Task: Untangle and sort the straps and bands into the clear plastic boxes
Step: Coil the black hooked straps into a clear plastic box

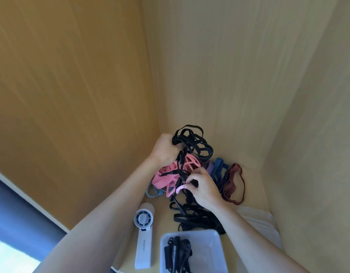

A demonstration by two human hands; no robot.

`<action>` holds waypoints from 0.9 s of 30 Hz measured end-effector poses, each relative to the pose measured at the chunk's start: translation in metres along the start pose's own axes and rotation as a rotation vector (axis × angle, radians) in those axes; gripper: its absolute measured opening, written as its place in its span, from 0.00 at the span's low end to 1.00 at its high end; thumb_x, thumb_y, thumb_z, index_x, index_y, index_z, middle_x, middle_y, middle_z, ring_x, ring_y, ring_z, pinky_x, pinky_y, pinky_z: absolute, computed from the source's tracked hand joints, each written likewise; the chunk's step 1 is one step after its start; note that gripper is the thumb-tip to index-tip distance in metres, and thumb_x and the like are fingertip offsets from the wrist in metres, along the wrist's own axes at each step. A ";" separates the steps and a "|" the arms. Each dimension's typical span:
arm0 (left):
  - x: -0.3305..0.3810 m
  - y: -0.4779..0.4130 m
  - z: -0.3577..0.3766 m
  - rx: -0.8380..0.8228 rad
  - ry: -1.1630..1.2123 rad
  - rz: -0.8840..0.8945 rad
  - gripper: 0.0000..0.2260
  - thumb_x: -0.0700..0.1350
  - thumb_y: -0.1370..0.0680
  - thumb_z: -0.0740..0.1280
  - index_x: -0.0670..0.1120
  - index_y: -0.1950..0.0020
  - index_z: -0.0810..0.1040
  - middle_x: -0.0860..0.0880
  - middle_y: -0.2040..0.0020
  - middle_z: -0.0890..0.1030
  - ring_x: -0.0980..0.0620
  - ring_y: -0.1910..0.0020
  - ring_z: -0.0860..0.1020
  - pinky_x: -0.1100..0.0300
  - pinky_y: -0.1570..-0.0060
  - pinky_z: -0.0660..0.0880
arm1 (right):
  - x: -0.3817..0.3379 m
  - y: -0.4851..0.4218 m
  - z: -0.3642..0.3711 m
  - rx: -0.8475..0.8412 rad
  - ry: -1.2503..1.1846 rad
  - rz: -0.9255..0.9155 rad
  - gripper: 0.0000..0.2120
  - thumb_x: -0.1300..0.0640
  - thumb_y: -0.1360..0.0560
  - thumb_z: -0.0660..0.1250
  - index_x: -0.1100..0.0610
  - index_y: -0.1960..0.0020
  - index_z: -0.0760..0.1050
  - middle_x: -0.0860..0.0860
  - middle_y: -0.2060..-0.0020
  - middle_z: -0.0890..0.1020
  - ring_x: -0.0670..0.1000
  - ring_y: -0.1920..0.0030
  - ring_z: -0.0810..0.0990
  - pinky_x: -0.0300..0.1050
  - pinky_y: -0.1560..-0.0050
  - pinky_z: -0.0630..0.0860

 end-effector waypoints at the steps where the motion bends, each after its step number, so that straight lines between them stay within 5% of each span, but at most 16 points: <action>1: -0.002 0.000 -0.002 0.011 -0.011 0.000 0.06 0.40 0.19 0.67 0.40 0.51 0.84 0.41 0.54 0.86 0.43 0.57 0.84 0.44 0.49 0.79 | -0.001 0.002 -0.002 0.014 -0.015 -0.009 0.09 0.53 0.25 0.74 0.44 0.61 0.78 0.42 0.49 0.72 0.45 0.47 0.76 0.37 0.46 0.73; 8: -0.011 -0.001 -0.011 0.121 -0.064 -0.029 0.06 0.40 0.18 0.66 0.45 0.49 0.83 0.47 0.54 0.85 0.45 0.53 0.84 0.48 0.49 0.81 | 0.007 0.011 0.001 0.046 -0.024 -0.024 0.07 0.52 0.27 0.77 0.54 0.55 0.83 0.42 0.49 0.72 0.41 0.47 0.76 0.25 0.48 0.67; 13: -0.007 -0.005 -0.004 0.147 -0.160 0.024 0.07 0.42 0.19 0.66 0.44 0.45 0.83 0.48 0.54 0.85 0.48 0.57 0.83 0.48 0.52 0.82 | -0.002 0.012 -0.004 0.084 -0.113 -0.055 0.08 0.48 0.30 0.77 0.53 0.58 0.84 0.43 0.48 0.74 0.42 0.45 0.76 0.32 0.44 0.70; 17: -0.012 -0.009 0.001 0.188 -0.188 -0.014 0.07 0.42 0.18 0.66 0.43 0.45 0.83 0.45 0.53 0.85 0.49 0.65 0.78 0.56 0.62 0.75 | -0.004 0.014 0.002 0.025 0.004 -0.123 0.06 0.50 0.29 0.77 0.51 0.58 0.83 0.41 0.47 0.72 0.45 0.44 0.75 0.41 0.41 0.73; 20: -0.022 -0.014 0.003 0.202 -0.164 -0.067 0.08 0.42 0.18 0.65 0.42 0.44 0.82 0.45 0.53 0.84 0.49 0.63 0.79 0.55 0.59 0.77 | -0.003 0.016 0.003 0.038 0.090 -0.186 0.06 0.50 0.28 0.77 0.52 0.58 0.83 0.43 0.47 0.73 0.46 0.43 0.75 0.46 0.40 0.74; 27: -0.043 -0.015 -0.001 0.217 -0.260 -0.098 0.08 0.38 0.18 0.63 0.42 0.46 0.82 0.46 0.53 0.84 0.47 0.61 0.80 0.54 0.60 0.77 | 0.000 0.023 0.000 0.097 0.046 -0.209 0.07 0.50 0.27 0.76 0.53 0.57 0.83 0.42 0.47 0.73 0.44 0.44 0.76 0.44 0.41 0.76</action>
Point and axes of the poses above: each hand's wrist, its own y-axis away from the middle knuckle, its own z-axis out of the palm, x = y × z, the point moved 7 cm from there along -y, towards the middle knuckle
